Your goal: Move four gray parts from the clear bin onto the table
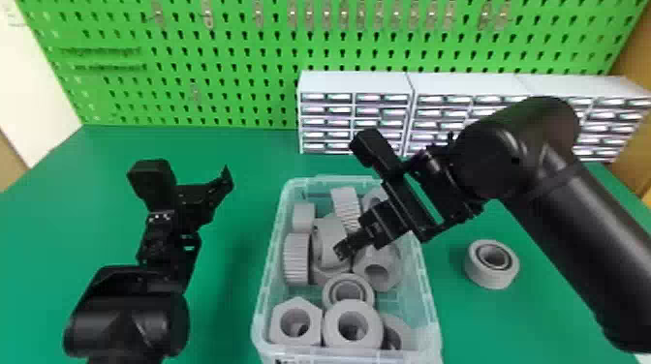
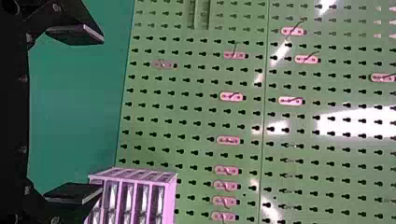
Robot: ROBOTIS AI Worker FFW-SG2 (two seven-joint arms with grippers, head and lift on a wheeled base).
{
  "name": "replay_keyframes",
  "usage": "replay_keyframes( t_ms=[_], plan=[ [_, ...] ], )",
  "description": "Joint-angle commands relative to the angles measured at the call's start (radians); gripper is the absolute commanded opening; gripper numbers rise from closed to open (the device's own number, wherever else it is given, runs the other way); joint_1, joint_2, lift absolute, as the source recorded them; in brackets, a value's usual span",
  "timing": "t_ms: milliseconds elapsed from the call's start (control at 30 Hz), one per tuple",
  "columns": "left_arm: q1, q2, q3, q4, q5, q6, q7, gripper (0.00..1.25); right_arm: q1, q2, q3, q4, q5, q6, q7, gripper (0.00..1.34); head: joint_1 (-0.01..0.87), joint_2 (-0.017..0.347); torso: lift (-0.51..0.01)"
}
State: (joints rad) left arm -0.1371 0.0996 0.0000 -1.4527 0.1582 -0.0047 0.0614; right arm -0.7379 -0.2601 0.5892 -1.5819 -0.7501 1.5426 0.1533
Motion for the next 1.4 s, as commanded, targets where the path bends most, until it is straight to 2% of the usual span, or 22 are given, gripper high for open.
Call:
replay_keyframes(
  t_ms=[0,100,433,733,1000,1367],
  plan=[
    [-0.004,0.0,0.017,0.0,0.0,-0.001,0.0,1.09,-0.017,-0.018,0.02,0.019,-0.052,0.004,0.0,0.83,0.693,0.072,-0.052],
    [-0.009,0.0,0.018,0.0,-0.006,0.0,0.0,1.09,-0.028,-0.028,0.032,0.037,-0.095,0.005,0.0,0.83,0.693,0.072,-0.052],
    [-0.024,0.0,0.048,0.0,-0.026,0.0,0.0,1.09,-0.049,-0.064,0.073,0.045,-0.132,0.016,0.0,0.83,0.693,0.072,-0.052],
    [-0.027,0.0,0.063,0.0,-0.026,-0.001,0.0,1.09,-0.057,-0.07,0.119,0.066,-0.17,0.016,0.0,0.83,0.693,0.072,-0.052],
    [-0.035,0.002,0.072,-0.002,-0.026,-0.001,0.0,1.09,-0.066,-0.048,0.164,0.094,-0.195,0.007,0.002,0.83,0.693,0.072,-0.052],
    [-0.039,0.006,0.078,-0.003,-0.025,-0.001,0.0,1.09,-0.069,-0.056,0.185,0.103,-0.215,0.008,0.002,0.83,0.693,0.072,-0.052]
  ],
)
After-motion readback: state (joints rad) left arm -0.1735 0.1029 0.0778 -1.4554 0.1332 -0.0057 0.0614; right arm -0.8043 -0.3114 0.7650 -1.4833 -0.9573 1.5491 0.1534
